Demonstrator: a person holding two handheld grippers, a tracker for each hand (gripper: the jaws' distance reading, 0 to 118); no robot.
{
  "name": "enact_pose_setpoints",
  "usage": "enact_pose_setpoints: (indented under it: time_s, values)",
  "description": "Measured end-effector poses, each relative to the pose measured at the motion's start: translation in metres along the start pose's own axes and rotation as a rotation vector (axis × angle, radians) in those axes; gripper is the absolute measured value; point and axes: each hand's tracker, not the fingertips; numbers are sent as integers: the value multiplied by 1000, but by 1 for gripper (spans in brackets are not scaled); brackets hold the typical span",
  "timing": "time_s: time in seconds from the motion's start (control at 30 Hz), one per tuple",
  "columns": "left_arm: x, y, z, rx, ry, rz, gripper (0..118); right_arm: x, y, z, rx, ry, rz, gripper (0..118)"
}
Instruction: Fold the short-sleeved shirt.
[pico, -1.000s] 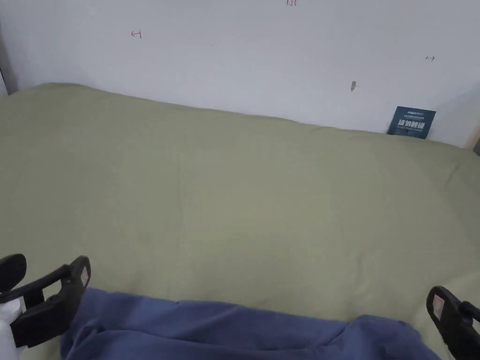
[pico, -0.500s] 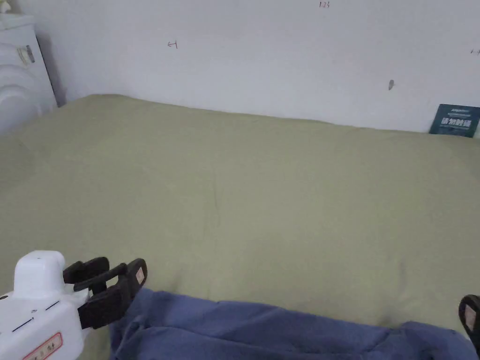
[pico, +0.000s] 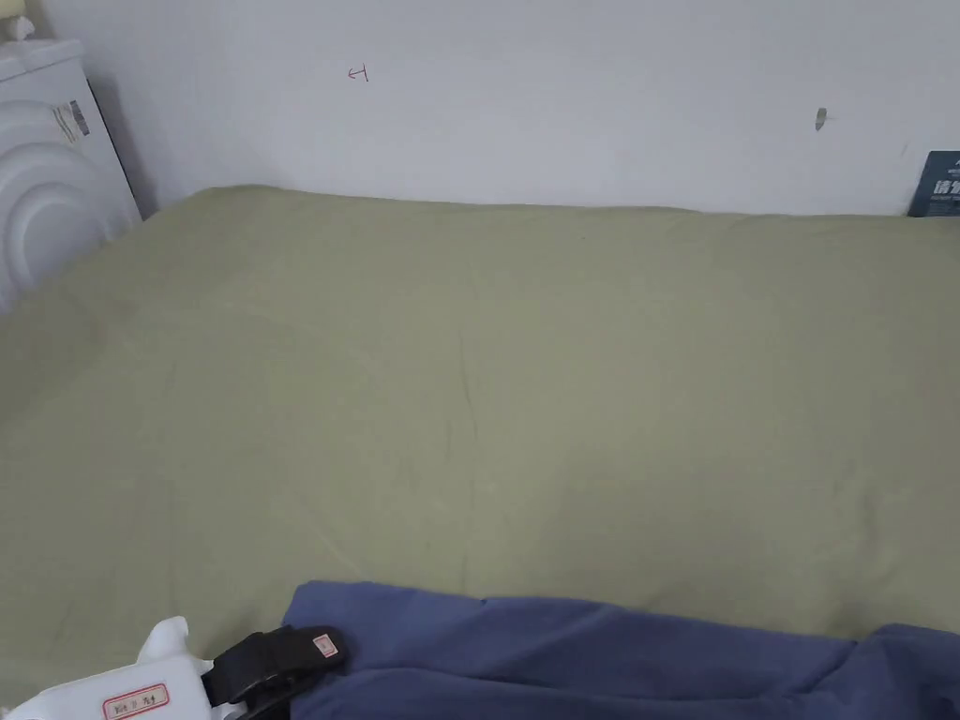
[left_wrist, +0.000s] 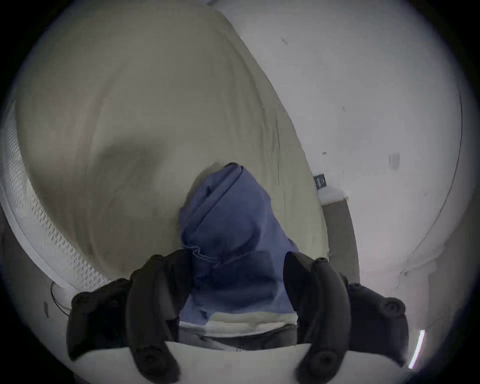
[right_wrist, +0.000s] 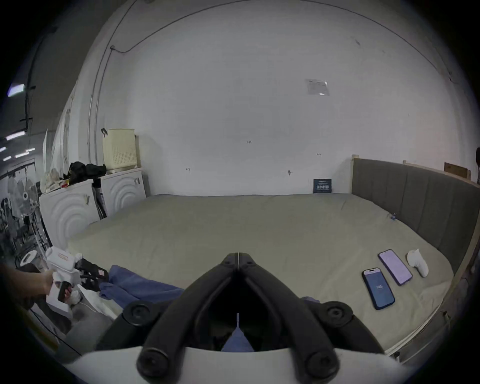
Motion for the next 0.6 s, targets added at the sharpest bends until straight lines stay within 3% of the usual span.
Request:
enact_pose_setpoints:
  time_s: [0.03,0.07,0.1,0.17,0.27,0.33,0.47,0.6]
  values:
    - [3,-3,1,6,42,-12,64,0,-1,1,1,6,-12,0]
    - [4,-7,1,25,112,-44,16,-1,-1,0,-2,14,-27,0]
    - [3,-8,-4,23,167,-56,9,-2,-2,-1,-5,23,-45,0]
    - [-3,-11,-10,30,84,4,8,-1,-3,-2,-12,23,-73,0]
    - [8,-7,-8,38,108,-11,8,2,-3,-1,-19,17,-87,0]
    - [29,-8,0,98,122,-129,8,5,-2,4,-16,14,-89,0]
    - [92,-19,13,152,-37,-349,8,12,1,13,1,-10,-106,0]
    - [163,-52,-2,81,-168,-575,8,19,6,19,25,-20,-134,0]
